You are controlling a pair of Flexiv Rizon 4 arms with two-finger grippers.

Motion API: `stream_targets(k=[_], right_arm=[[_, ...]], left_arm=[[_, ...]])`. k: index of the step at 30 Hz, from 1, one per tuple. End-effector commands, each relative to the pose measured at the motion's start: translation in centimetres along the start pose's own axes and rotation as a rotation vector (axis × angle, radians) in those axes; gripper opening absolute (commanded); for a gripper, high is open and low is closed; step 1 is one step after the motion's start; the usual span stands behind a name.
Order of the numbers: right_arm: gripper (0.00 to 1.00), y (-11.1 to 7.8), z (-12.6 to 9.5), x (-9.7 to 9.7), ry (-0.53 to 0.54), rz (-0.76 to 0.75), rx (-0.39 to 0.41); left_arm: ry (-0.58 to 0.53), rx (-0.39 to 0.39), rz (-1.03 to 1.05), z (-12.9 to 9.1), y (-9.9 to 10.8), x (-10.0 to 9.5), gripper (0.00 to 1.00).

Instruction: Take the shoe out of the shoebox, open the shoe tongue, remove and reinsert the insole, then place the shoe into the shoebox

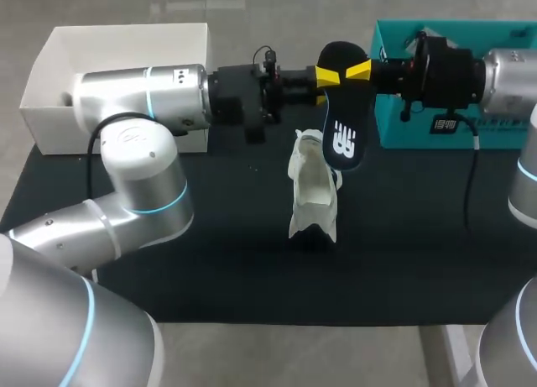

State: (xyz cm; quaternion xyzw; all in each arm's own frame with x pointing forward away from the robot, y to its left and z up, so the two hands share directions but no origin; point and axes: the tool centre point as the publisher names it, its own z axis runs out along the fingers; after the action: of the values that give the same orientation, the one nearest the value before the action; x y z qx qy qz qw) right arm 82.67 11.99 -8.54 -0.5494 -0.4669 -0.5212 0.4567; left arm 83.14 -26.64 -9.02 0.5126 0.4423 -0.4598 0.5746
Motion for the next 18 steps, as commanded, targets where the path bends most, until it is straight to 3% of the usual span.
stream_targets(k=[1, 5, 6, 12, 13, 14, 15, 16, 18], right_arm=[[0.00, 0.12, 0.24, -0.15, 0.000, 0.003, 0.001], [0.00, 0.09, 0.26, -0.15, 0.002, 0.002, 0.001], [0.00, 0.09, 0.26, -0.16, 0.002, 0.002, 0.000], [0.00, 0.13, 0.26, -0.12, 0.002, 0.000, 0.004], [0.27, 0.16, 0.24, -0.10, 0.001, -0.001, 0.005], [0.45, 0.23, 0.19, -0.13, 0.001, -0.001, 0.005], [0.80, 0.28, 0.13, -0.18, 0.000, 0.000, 0.005], [1.00, 0.32, 0.06, -0.25, -0.003, 0.002, 0.003], [1.00, 0.33, -0.26, -0.39, -0.015, 0.008, -0.006]], left_arm=[[-0.004, 0.005, 0.001, 0.61, 0.19, 0.18, 0.18], [-0.001, 0.005, -0.003, 0.58, 0.09, 0.25, 0.11], [-0.001, 0.005, -0.004, 0.55, 0.05, 0.27, 0.00], [-0.001, 0.006, -0.007, 0.49, 0.01, 0.22, 0.00], [-0.003, 0.006, -0.008, 0.47, 0.02, 0.18, 0.00], [-0.004, 0.006, -0.009, 0.46, 0.02, 0.17, 0.00], [-0.003, 0.005, -0.010, 0.42, 0.03, 0.16, 0.00], [-0.001, 0.004, -0.014, 0.34, 0.04, 0.16, 0.00], [0.007, 0.003, -0.025, 0.10, 0.01, 0.17, 0.00]])
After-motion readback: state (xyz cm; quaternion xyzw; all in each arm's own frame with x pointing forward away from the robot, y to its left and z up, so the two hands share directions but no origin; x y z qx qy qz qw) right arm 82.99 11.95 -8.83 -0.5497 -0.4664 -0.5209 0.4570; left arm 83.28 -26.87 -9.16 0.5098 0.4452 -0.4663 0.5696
